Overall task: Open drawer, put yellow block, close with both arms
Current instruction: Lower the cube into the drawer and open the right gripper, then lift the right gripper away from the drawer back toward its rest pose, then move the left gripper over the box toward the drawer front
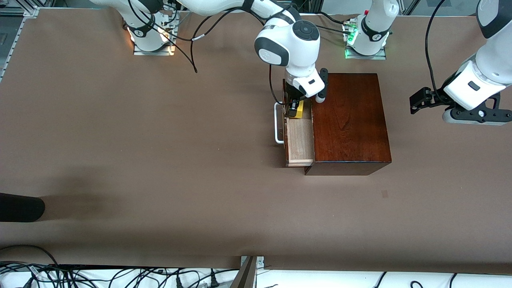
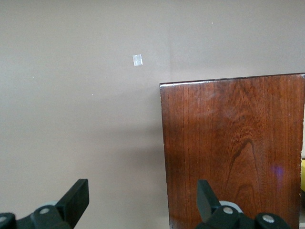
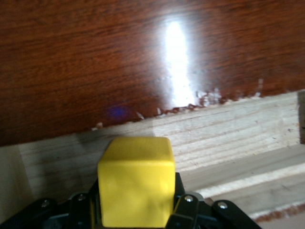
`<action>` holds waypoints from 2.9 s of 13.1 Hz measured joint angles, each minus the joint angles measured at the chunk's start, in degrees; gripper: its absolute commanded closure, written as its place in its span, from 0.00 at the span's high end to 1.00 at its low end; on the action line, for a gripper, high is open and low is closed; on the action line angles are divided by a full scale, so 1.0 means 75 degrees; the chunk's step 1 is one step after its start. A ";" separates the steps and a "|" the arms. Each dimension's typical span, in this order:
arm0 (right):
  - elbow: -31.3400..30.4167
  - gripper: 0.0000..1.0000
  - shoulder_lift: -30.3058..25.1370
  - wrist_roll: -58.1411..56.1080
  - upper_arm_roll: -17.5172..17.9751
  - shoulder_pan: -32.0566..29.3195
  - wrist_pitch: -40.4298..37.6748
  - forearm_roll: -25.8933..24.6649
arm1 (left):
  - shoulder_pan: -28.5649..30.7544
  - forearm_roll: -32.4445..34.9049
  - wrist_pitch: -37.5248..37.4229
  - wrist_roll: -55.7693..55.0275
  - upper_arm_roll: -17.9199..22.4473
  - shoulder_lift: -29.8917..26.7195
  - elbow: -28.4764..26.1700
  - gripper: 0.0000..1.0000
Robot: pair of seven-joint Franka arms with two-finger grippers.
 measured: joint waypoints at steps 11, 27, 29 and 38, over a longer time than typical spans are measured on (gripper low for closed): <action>0.0019 1.00 0.0123 -0.0205 -0.0089 0.0063 0.0110 -0.0141 | 0.0000 0.0000 0.0000 0.0000 0.0000 0.0000 0.0000 1.00; 0.0643 1.00 -0.2423 -0.0100 -0.0325 -0.2441 -0.2180 0.0612 | -0.0034 0.0000 0.0000 0.0000 -0.0026 0.0004 0.0017 1.00; 0.0488 1.00 -0.2848 0.0040 -0.0516 -0.3109 -0.2553 0.1357 | -0.0047 0.0000 0.0000 0.0000 -0.0030 0.0004 0.0030 1.00; -0.3616 1.00 -0.6076 0.1262 -0.1277 -0.5490 -0.2823 0.2497 | -0.0153 -0.0508 -0.0246 0.0417 -0.0992 0.0066 0.0209 1.00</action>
